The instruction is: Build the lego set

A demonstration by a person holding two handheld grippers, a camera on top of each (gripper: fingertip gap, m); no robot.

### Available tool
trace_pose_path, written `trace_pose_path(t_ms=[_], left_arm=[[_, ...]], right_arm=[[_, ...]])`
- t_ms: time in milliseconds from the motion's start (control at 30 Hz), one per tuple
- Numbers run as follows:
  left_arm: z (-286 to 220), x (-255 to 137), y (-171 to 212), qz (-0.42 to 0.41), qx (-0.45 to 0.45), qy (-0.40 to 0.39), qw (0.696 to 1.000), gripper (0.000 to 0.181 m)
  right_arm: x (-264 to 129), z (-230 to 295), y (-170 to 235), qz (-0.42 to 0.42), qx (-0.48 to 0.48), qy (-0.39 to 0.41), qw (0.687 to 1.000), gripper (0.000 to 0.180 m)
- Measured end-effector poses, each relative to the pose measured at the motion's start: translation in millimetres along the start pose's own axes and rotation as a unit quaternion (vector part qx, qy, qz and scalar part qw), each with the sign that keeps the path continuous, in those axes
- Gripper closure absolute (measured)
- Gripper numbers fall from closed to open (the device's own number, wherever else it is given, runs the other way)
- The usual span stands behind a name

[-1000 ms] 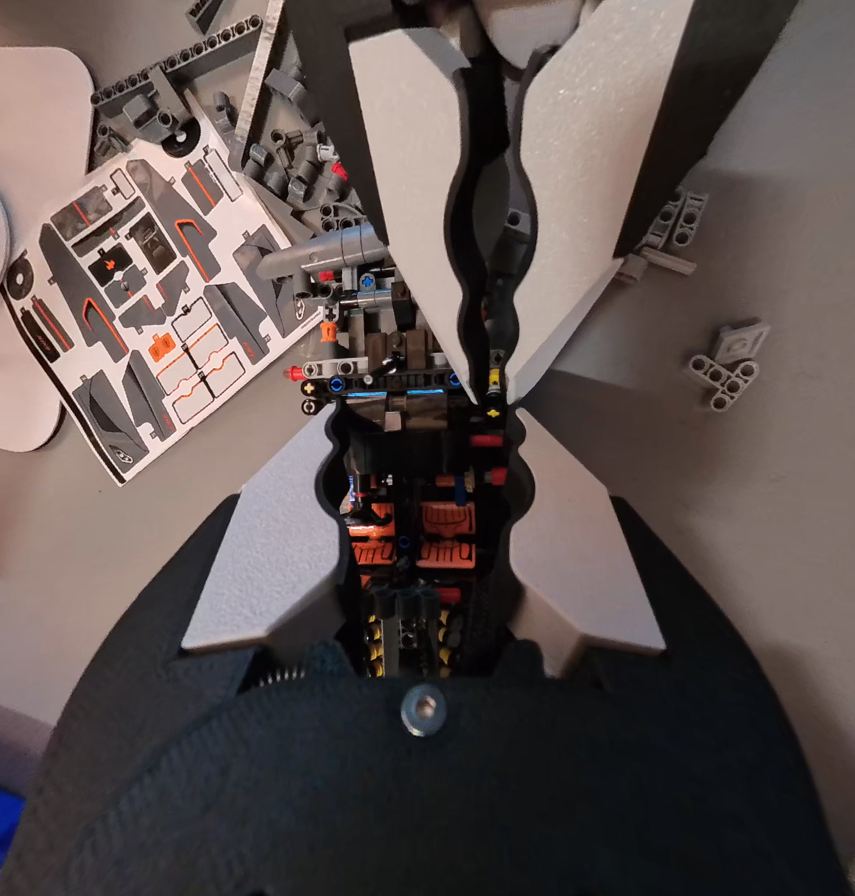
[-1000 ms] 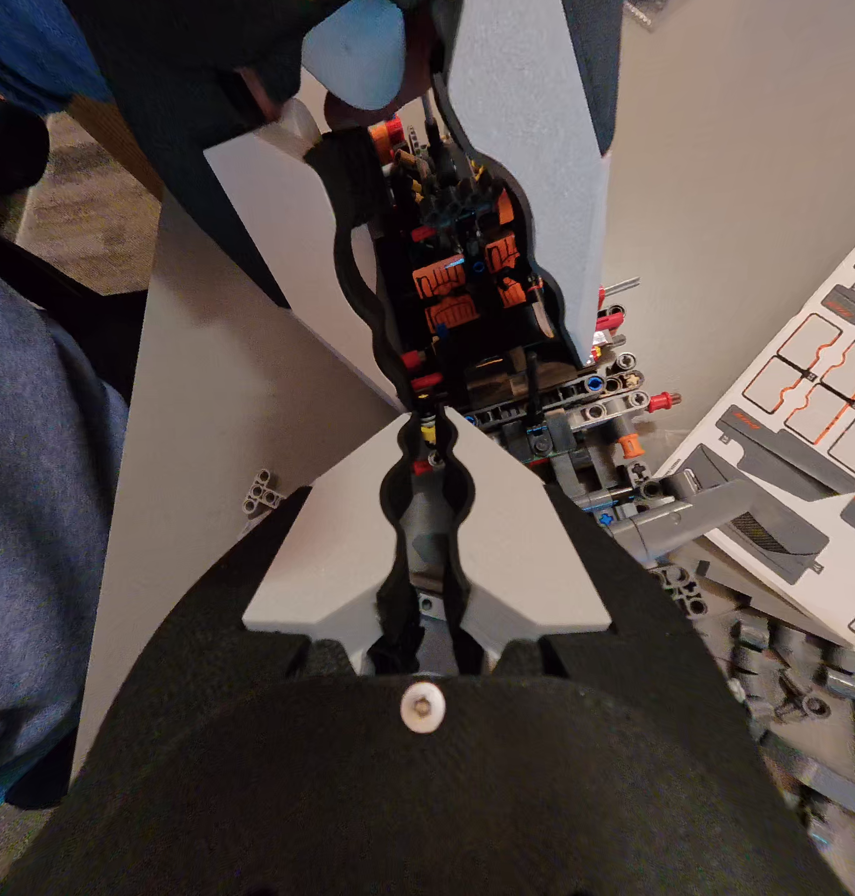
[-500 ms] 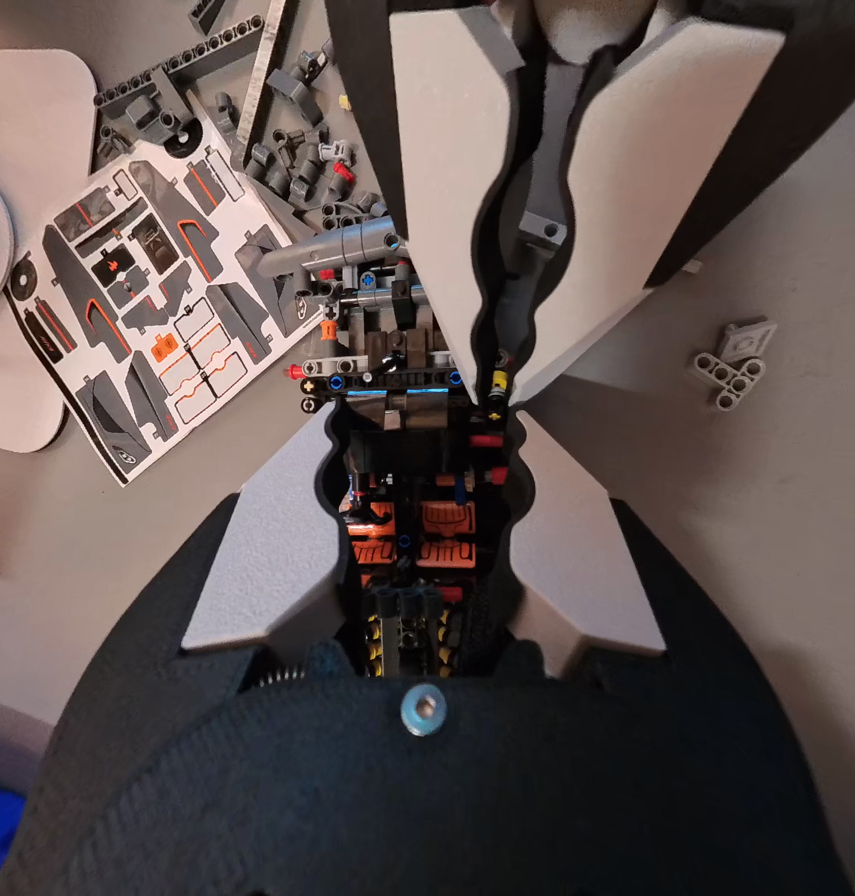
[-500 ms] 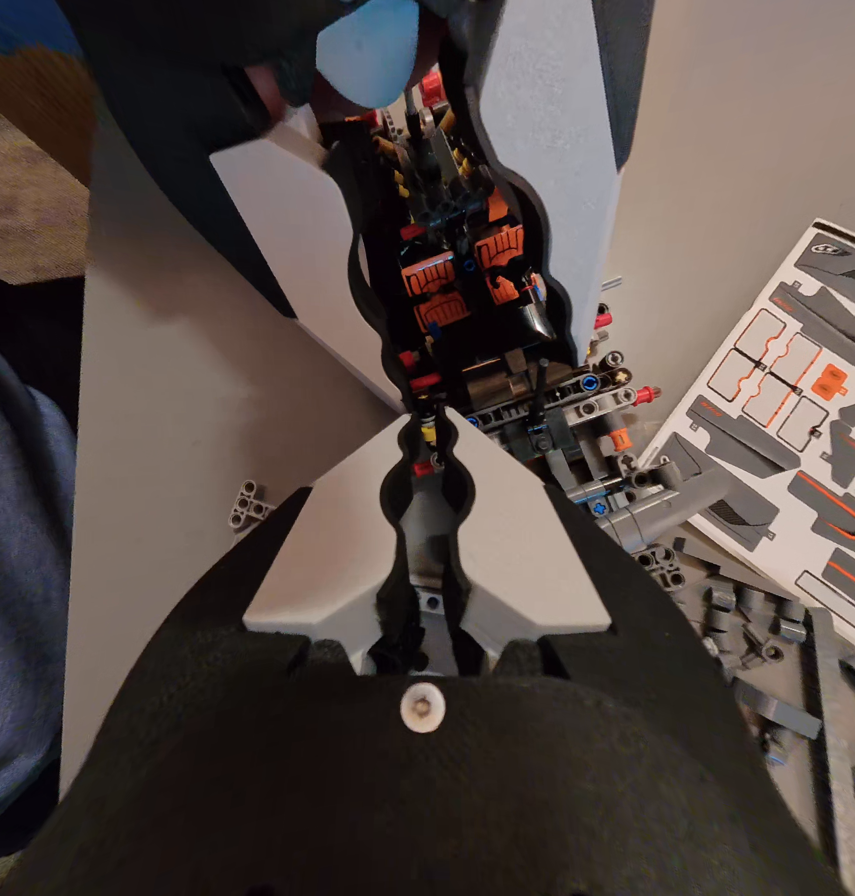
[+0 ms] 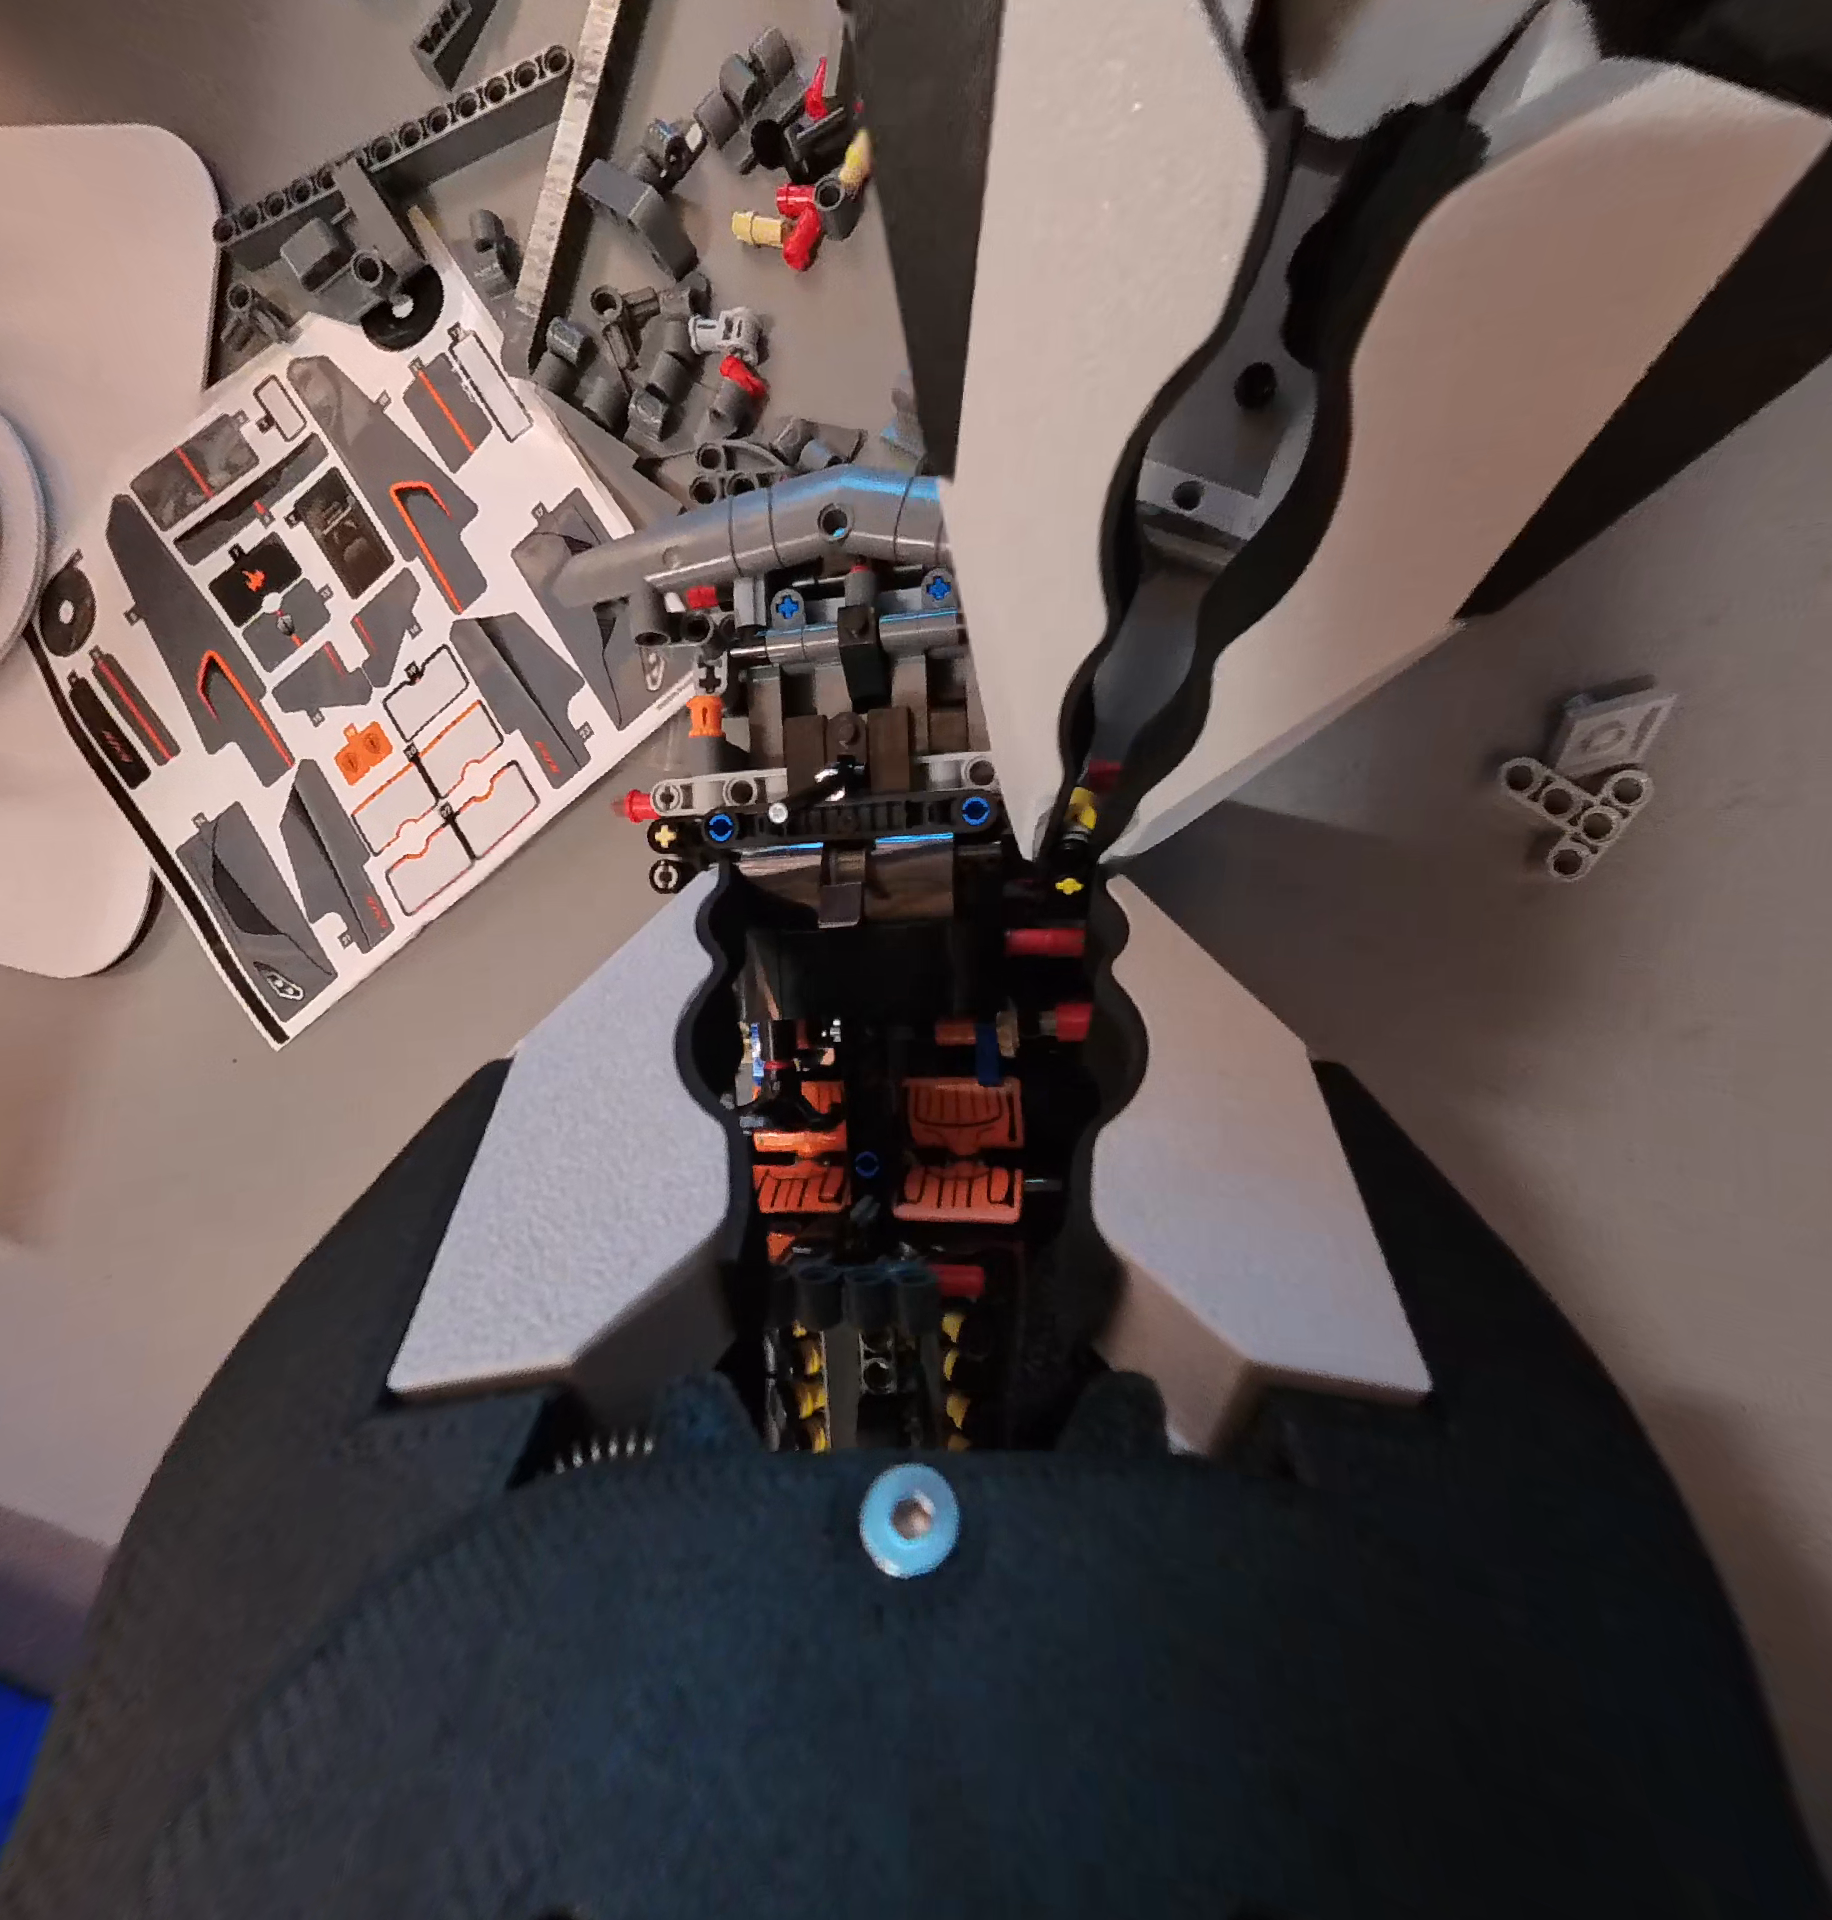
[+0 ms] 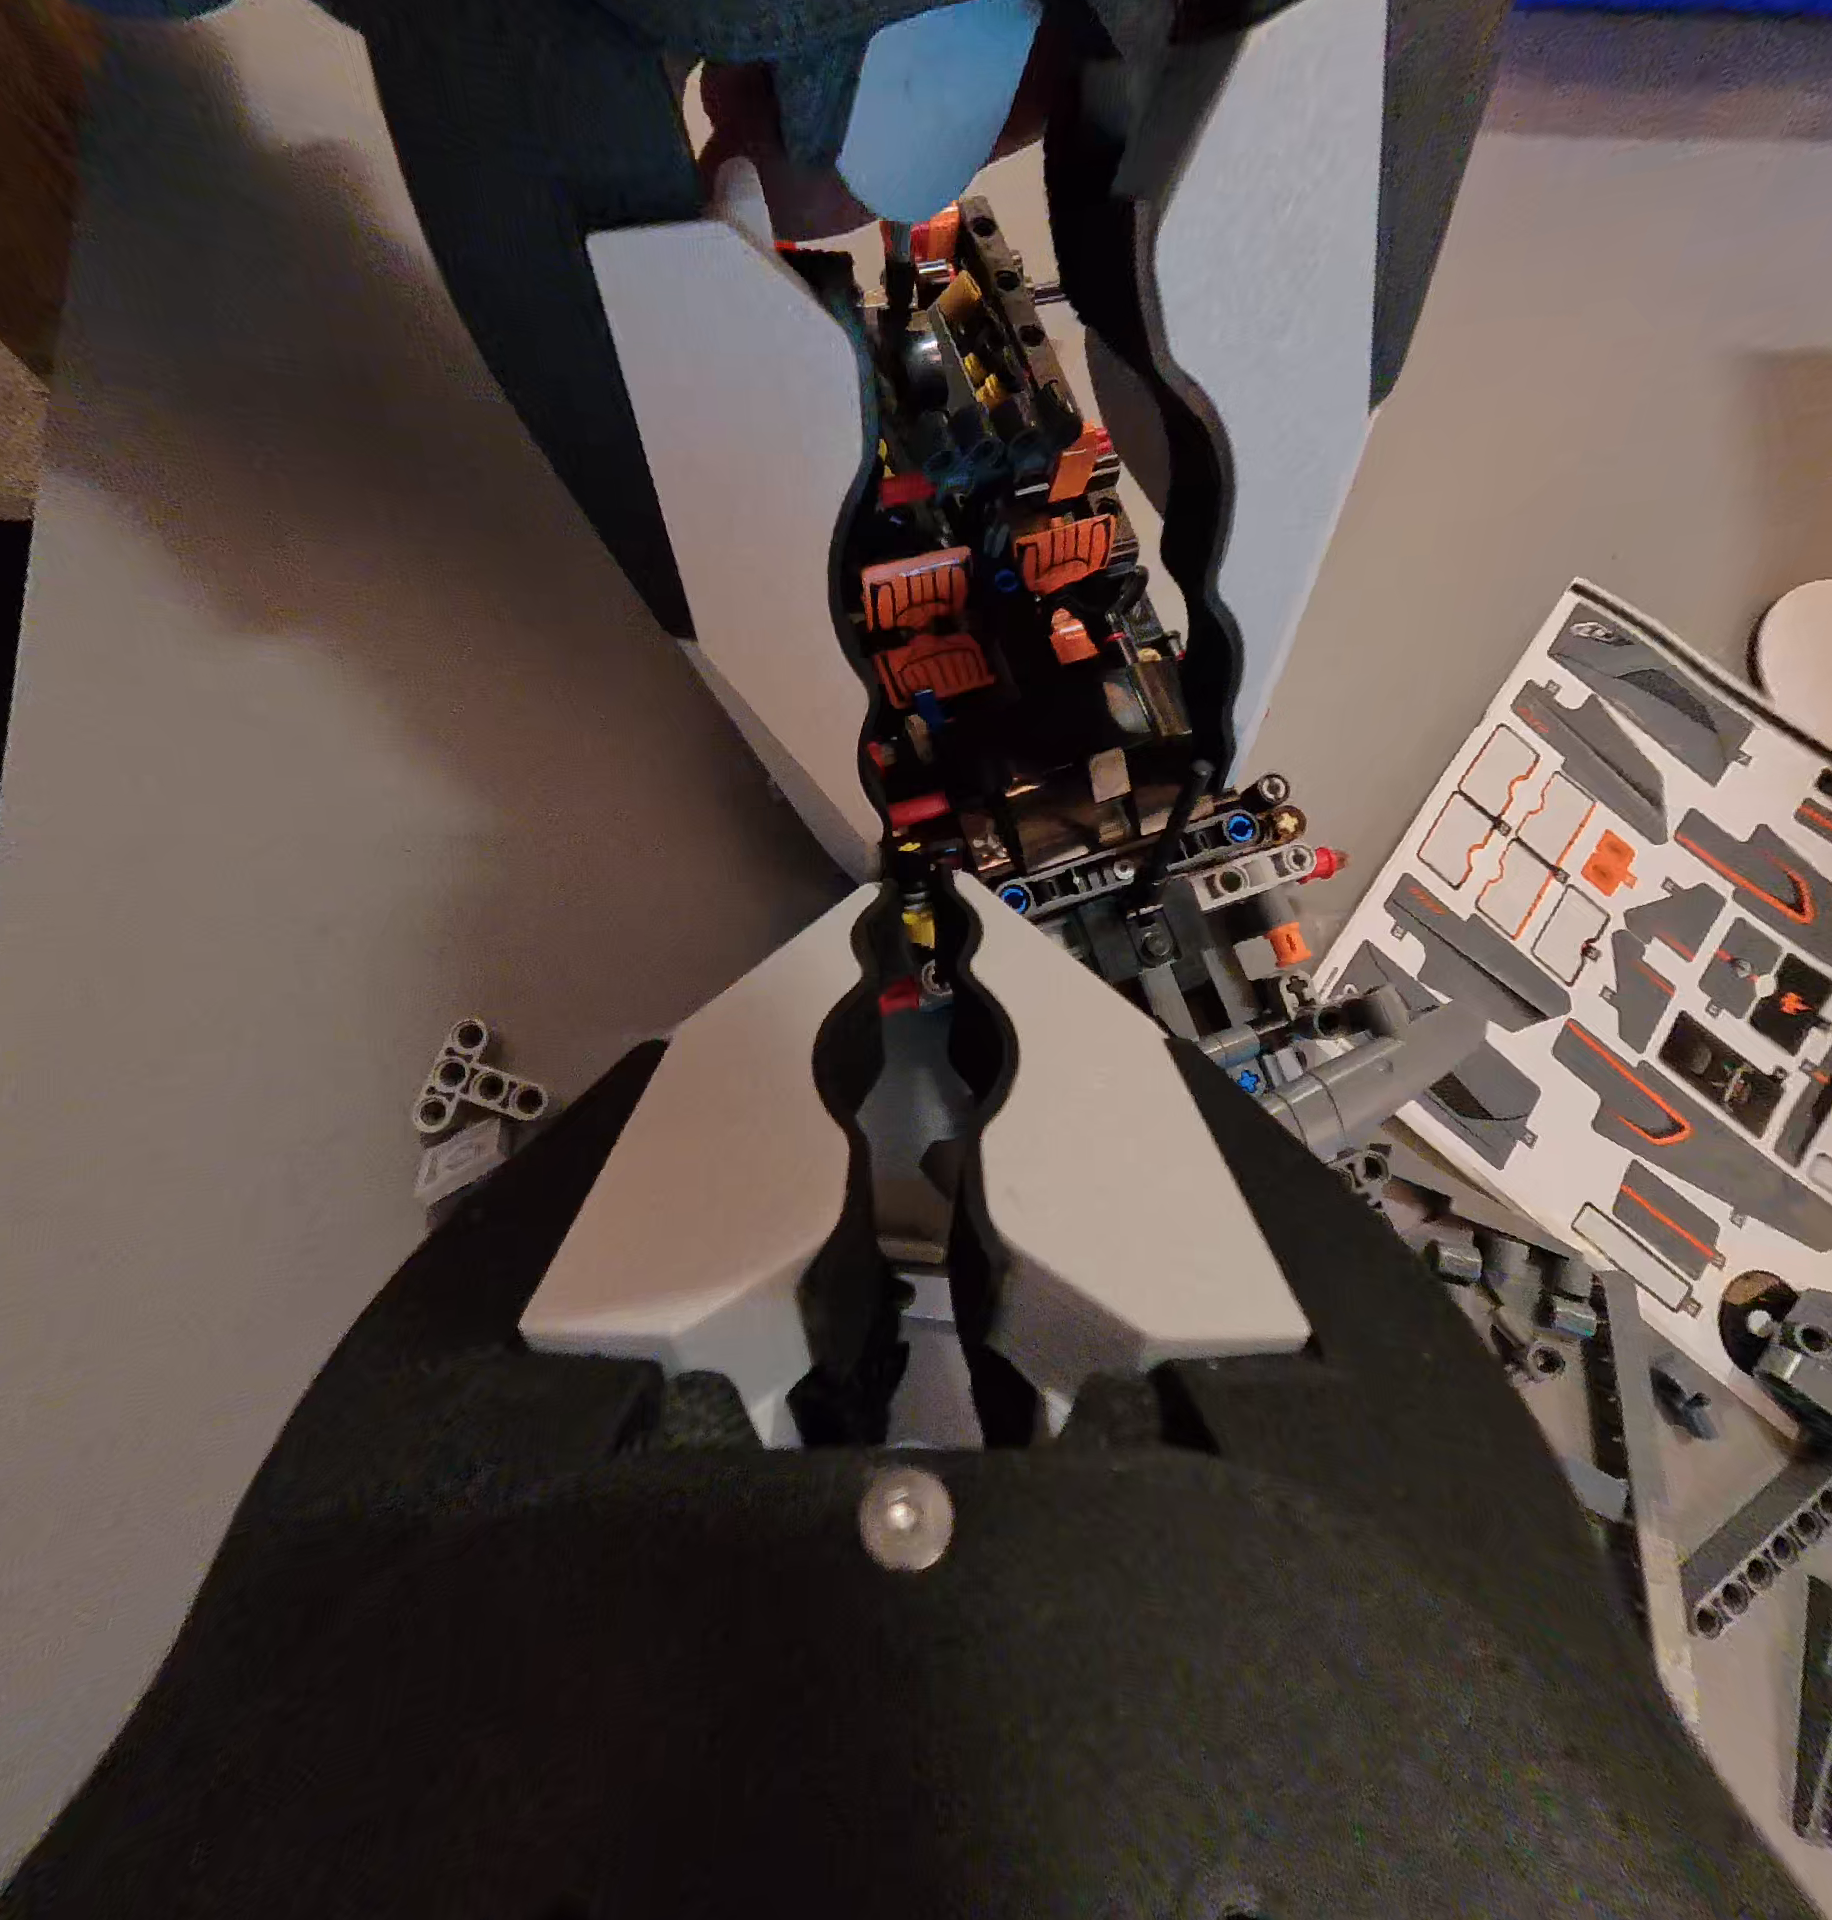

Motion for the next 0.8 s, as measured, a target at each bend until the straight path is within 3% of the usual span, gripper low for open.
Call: trace_pose_path(t_ms=[33, 500, 667, 800], left_arm=[[0.6, 0.3, 0.1, 0.0, 0.0, 0.0, 1.0, 0.116], [-2.6, 1.0, 0.5, -0.001, 0.019, -0.008, 1.0, 0.116], [-2.2, 1.0, 0.6, -0.002, 0.021, -0.004, 1.0, 0.116], [-1.1, 0.7, 0.6, -0.006, 0.014, 0.001, 1.0, 0.116]], right_arm=[[0.1, 0.7, 0.5, -0.002, -0.014, 0.008, 1.0, 0.177], [3.0, 17.5, -0.8, 0.041, -0.16, 0.1, 0.981, 0.176], [3.5, 16.9, -3.3, 0.058, -0.157, 0.093, 0.981, 0.176], [2.0, 8.1, -5.7, 0.059, -0.093, 0.038, 0.993, 0.177]])
Point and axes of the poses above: each gripper's, where its closed fingertips meet, x out along the fingers, y out of its underside, z = x × y across the jaws, the point moved 7 cm from there along -x, back along the fingers, and after that the axes turned 11 degrees about -z, right-handed, at the moved point
